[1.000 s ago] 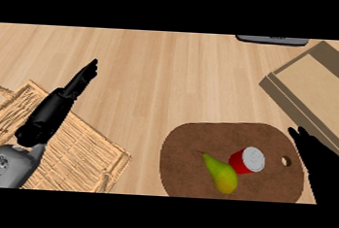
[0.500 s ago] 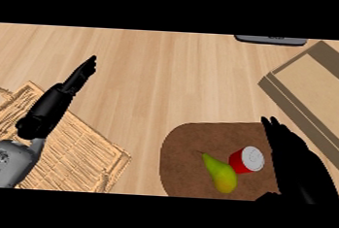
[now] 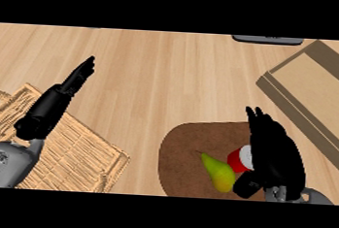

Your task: Pick the can from the cutting board and place it in the cardboard box

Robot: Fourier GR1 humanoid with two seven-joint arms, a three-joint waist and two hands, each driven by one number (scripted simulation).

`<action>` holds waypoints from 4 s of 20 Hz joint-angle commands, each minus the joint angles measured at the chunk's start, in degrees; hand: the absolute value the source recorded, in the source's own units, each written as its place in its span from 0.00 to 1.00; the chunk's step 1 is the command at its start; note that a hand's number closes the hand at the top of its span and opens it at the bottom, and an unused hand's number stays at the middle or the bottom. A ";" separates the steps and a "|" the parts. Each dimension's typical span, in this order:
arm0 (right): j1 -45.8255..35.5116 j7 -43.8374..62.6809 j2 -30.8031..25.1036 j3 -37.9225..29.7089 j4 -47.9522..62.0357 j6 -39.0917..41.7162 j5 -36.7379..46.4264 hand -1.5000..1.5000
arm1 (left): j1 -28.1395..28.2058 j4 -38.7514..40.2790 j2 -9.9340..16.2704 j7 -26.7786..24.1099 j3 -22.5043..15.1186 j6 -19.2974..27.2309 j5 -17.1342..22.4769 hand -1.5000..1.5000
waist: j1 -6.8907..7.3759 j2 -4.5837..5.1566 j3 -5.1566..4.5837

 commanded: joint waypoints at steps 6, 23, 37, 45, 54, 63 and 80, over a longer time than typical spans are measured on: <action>0.92 12.09 5.13 0.52 5.23 5.01 5.55 0.00 | -0.39 0.27 -1.27 0.76 1.07 -0.34 -0.95 0.50 | -0.87 -0.01 0.16; 4.44 4.51 12.60 -5.41 12.92 7.37 13.61 0.00 | 3.28 0.04 -1.55 -1.47 4.77 -4.17 -2.12 0.50 | -0.86 0.08 0.18; 6.85 -12.73 12.95 -6.50 16.28 5.03 23.84 1.00 | 4.76 -6.14 -5.32 4.50 7.56 -6.20 -5.80 0.50 | -0.47 0.03 0.25; -0.69 -22.16 14.82 -7.97 21.59 2.41 28.10 1.00 | 5.41 -5.97 -7.38 3.03 8.85 -7.99 -8.05 0.50 | 0.17 0.13 0.26; -11.48 -61.42 7.40 -12.97 30.64 -8.67 15.67 1.00 | 0.95 2.24 -8.39 -1.27 9.79 -8.92 -8.34 0.50 | 0.83 1.00 0.32; -17.59 -57.53 8.30 -21.08 25.25 -10.14 17.39 1.00 | 2.46 0.15 -8.60 0.32 11.24 -9.54 -9.79 0.50 | -1.03 -0.03 0.23; -28.44 -59.68 -4.37 -47.98 51.71 -19.01 12.45 1.00 | 1.15 -1.23 -11.36 3.03 10.94 -10.41 -12.05 0.50 | 0.04 0.43 0.27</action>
